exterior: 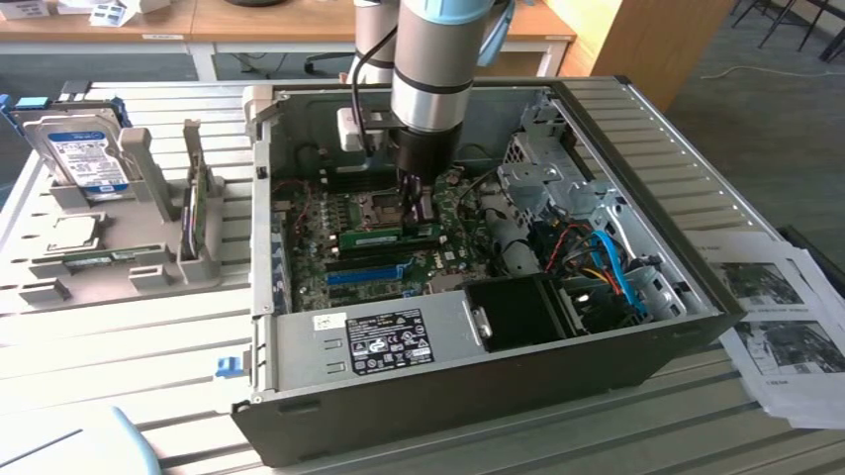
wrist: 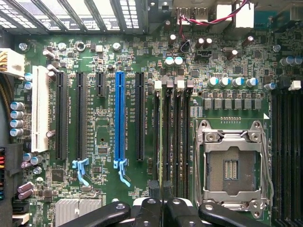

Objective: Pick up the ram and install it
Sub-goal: 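Insert the ram into the slot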

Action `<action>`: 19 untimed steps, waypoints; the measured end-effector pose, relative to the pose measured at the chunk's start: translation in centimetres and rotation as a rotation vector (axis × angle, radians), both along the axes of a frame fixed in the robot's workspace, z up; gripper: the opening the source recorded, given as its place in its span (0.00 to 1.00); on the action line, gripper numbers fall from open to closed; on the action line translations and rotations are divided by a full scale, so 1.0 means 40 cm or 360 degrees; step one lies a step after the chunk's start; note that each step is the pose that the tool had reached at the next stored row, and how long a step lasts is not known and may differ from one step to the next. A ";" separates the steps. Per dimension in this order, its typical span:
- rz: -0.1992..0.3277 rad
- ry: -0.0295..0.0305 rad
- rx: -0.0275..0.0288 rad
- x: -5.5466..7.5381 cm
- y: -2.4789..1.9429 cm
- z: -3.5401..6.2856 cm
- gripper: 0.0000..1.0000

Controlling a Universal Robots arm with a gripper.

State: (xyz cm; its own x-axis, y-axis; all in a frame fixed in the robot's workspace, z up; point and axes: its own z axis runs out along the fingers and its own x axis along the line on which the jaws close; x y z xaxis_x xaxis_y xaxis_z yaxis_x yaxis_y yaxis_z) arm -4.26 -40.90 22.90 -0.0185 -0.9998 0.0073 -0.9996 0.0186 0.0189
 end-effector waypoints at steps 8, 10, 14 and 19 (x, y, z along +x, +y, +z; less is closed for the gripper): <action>0.0006 0.00000 0.00000 0.001 0.000 0.000 0.11; 0.0006 0.00000 0.00000 0.000 0.000 0.000 0.11; 0.0006 0.00000 0.00000 -0.001 0.000 0.000 0.11; 0.0005 0.00000 -0.00017 -0.002 -0.002 0.000 0.11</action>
